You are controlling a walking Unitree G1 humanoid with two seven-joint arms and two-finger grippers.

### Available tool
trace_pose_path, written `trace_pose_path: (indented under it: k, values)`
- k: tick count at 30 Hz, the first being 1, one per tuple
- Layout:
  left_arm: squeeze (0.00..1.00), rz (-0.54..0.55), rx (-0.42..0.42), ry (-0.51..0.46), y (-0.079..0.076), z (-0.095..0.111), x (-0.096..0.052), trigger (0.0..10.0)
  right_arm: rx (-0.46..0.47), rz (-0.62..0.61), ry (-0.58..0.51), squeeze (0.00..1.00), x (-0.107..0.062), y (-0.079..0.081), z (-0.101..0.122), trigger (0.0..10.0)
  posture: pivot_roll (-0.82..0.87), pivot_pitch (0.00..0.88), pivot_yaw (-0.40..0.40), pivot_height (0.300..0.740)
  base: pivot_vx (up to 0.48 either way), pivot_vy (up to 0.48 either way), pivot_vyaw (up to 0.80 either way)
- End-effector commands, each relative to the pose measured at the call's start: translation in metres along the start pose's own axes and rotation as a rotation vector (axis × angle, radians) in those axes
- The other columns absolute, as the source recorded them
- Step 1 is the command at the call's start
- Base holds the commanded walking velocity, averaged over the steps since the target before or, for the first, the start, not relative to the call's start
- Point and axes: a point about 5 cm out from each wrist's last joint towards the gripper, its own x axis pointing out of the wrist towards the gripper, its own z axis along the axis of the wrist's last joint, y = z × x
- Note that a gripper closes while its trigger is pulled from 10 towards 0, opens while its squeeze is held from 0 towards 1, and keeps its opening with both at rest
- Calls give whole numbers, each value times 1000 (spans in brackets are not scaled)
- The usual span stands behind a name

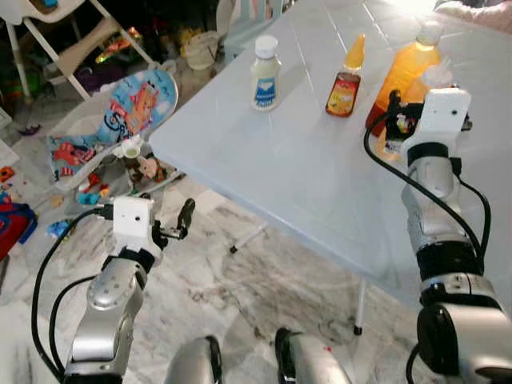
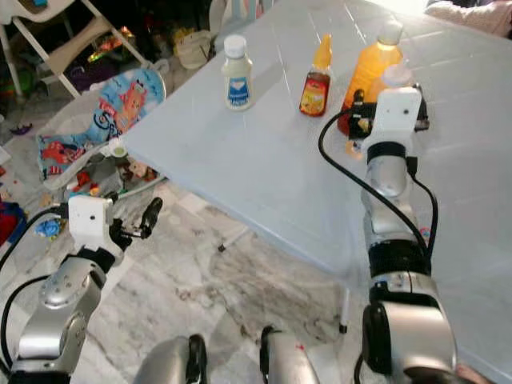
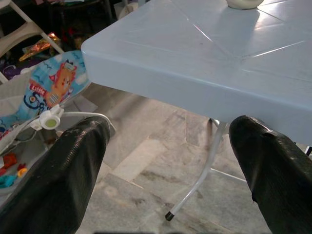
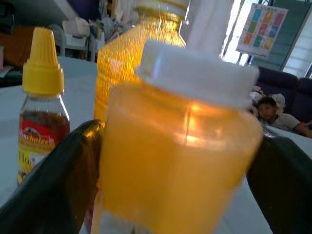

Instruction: Restocking fridge

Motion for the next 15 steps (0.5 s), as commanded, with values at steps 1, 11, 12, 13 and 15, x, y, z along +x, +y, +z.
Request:
trace_pose_path:
  k: [1, 11, 12, 13, 15]
  values:
    - [0, 3, 9, 11, 1, -1, -3, 10000, 9, -4, -16, 0, 4, -3, 4, 10000, 36, 196, 48, 740, 0, 0, 0]
    - [0, 2, 8, 10, 0, -2, -1, 10000, 18, 15, -42, 0, 8, 0, 7, 0, 30, 190, 42, 740, 0, 0, 0]
    - [0, 3, 7, 9, 0, -2, -1, 10000, 18, 16, -43, 0, 8, 0, 7, 0, 30, 189, 41, 740, 0, 0, 0]
    - [0, 3, 7, 9, 0, -2, -1, 10000, 18, 18, -44, 0, 7, 0, 7, 0, 30, 189, 41, 740, 0, 0, 0]
    - [0, 4, 7, 9, 0, -2, -1, 10000, 19, 19, -44, 0, 7, 0, 7, 0, 29, 187, 40, 740, 0, 0, 0]
